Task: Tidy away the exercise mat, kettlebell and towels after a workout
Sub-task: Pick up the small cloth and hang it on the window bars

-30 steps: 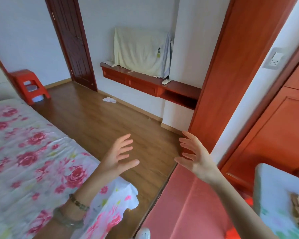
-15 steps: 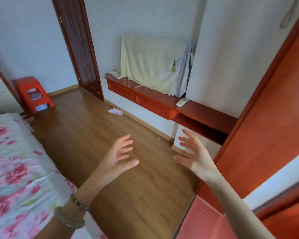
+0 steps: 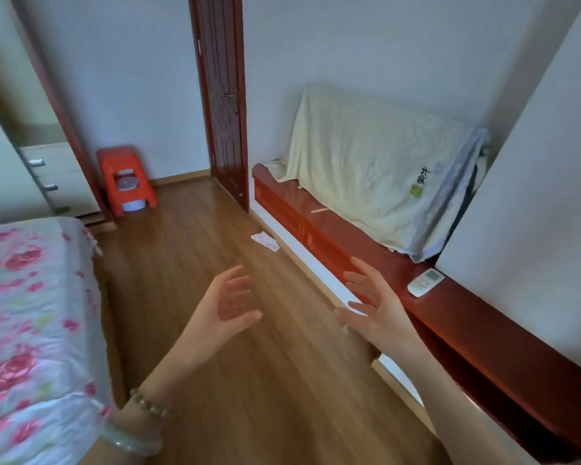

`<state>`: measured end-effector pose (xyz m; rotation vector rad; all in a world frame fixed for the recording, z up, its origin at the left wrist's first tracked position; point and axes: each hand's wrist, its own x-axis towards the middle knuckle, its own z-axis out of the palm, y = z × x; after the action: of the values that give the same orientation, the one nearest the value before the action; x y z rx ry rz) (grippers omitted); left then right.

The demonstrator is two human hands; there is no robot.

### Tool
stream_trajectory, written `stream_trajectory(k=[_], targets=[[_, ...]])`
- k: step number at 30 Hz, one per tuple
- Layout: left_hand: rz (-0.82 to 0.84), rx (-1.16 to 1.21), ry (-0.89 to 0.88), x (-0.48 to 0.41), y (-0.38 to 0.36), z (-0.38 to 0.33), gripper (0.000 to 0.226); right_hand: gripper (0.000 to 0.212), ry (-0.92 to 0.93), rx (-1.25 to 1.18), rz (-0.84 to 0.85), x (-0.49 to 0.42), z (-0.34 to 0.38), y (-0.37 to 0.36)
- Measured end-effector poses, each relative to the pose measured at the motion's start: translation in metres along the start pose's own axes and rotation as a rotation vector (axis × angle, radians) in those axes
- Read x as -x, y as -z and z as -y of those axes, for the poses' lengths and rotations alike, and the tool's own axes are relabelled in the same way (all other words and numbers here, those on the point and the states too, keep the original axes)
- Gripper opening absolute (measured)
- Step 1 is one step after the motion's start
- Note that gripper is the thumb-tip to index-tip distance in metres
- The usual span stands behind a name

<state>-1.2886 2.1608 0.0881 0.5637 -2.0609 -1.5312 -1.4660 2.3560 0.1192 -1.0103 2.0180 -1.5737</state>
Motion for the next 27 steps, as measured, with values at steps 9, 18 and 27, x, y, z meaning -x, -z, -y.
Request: stream_trajectory(k=[9,18,27], targets=[[-0.168,0.01,0.12,-0.132,0.013,0.042,0.074,0.075,0.007,-0.064,0.242,-0.195,-0.031,-0.029],[-0.249,-0.043,0.168,-0.282,0.097,0.107,0.071,0.076,0.008,-0.047,0.291,-0.382,-0.062,-0.113],[-0.204,-0.061,0.165,-0.468,0.22,0.146,0.07,0.074,-0.022,-0.04,0.296,-0.572,-0.064,-0.204]])
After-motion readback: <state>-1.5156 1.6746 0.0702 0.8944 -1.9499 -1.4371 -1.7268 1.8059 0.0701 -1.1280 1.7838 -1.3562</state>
